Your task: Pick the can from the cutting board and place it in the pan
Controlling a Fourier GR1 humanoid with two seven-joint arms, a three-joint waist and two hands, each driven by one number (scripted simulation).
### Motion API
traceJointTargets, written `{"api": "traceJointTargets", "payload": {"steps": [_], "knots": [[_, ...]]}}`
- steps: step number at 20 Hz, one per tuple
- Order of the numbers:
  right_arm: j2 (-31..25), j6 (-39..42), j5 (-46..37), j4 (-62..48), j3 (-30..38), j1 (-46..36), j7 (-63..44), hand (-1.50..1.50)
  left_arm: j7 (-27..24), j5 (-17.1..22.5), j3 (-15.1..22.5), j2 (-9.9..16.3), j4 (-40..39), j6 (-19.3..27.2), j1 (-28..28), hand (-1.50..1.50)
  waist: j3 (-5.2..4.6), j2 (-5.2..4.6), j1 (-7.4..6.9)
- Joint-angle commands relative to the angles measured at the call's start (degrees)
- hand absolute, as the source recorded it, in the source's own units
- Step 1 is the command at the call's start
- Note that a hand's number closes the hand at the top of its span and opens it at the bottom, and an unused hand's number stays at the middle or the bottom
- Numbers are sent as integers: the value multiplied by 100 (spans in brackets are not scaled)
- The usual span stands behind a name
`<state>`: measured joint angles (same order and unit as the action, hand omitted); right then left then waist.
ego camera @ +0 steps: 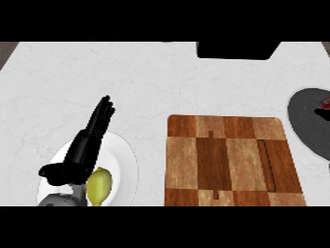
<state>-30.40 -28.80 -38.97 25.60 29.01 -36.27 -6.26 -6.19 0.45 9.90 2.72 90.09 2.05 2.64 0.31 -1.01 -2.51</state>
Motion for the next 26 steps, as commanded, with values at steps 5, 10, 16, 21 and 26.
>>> {"api": "traceJointTargets", "payload": {"steps": [5, 10, 16, 21, 26], "knots": [[51, -440, 948, -271, 849, -273, 1731, -150, -22, -7, -26, 65, 62, -58, -67, 0, 5, -1, 4], [215, -253, 1810, 56, 1428, 148, 2668, -150, -351, 136, -344, 103, -401, -127, 30, 0, -22, 73, 233], [152, 965, 2751, 304, 1886, 582, 3106, -150, -54, 77, -279, 188, 211, -82, -339, 0, -27, 112, 257], [493, 2156, 3179, 1051, 1758, 1419, 3348, -150, -138, -92, -54, -16, 268, 44, -539, 0, -37, 140, 328], [652, 2882, 3530, 2273, 1555, 2323, 3199, -150, -60, 303, -509, 349, 229, -359, -483, 0, -40, 129, 323]]}}
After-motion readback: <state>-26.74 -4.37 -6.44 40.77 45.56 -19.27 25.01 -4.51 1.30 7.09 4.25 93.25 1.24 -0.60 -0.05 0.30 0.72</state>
